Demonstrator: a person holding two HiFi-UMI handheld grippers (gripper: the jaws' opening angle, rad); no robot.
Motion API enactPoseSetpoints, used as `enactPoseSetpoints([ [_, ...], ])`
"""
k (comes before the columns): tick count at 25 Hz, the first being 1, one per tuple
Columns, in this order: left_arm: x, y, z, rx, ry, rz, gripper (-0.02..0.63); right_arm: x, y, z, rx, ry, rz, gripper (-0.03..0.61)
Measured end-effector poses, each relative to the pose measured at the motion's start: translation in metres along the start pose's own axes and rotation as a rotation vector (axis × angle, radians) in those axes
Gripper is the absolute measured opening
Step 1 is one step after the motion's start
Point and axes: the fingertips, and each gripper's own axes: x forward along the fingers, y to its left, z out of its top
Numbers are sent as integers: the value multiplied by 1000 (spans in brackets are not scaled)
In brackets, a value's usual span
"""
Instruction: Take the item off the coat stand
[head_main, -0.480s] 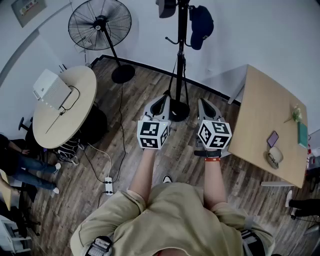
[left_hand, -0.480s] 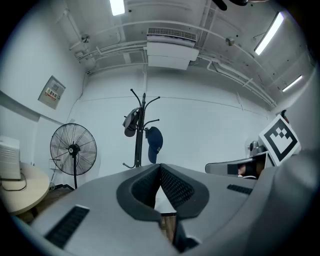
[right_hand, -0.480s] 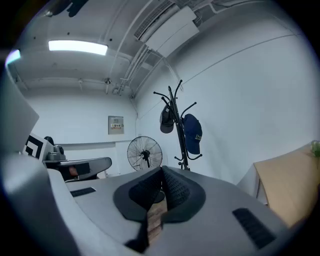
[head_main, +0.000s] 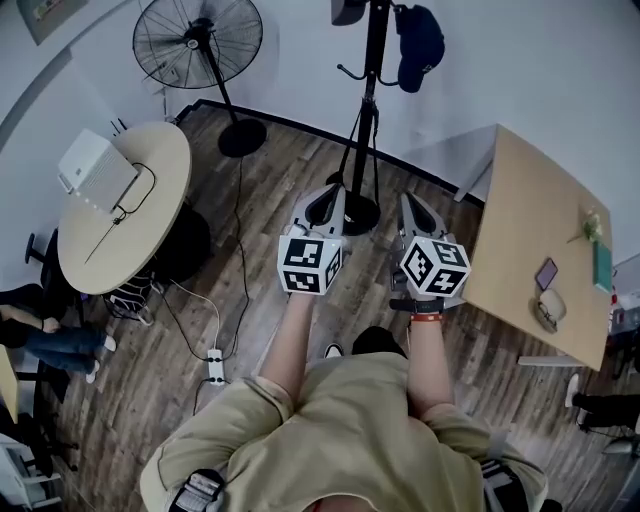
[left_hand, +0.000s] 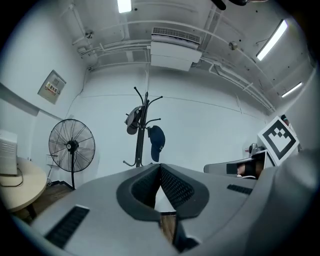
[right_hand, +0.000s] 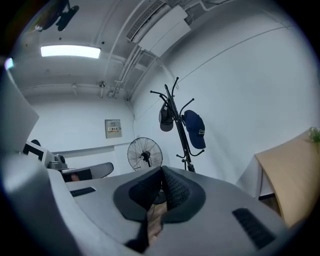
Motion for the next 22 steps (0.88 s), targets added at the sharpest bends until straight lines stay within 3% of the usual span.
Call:
enactPoseSetpoints([
  [9,47,9,-11,-25,15,11,23,38,-31,1,-37,21,-12,17],
  [22,208,35,16,21,-10,82,23,178,-124,66,-89,21,68,17],
])
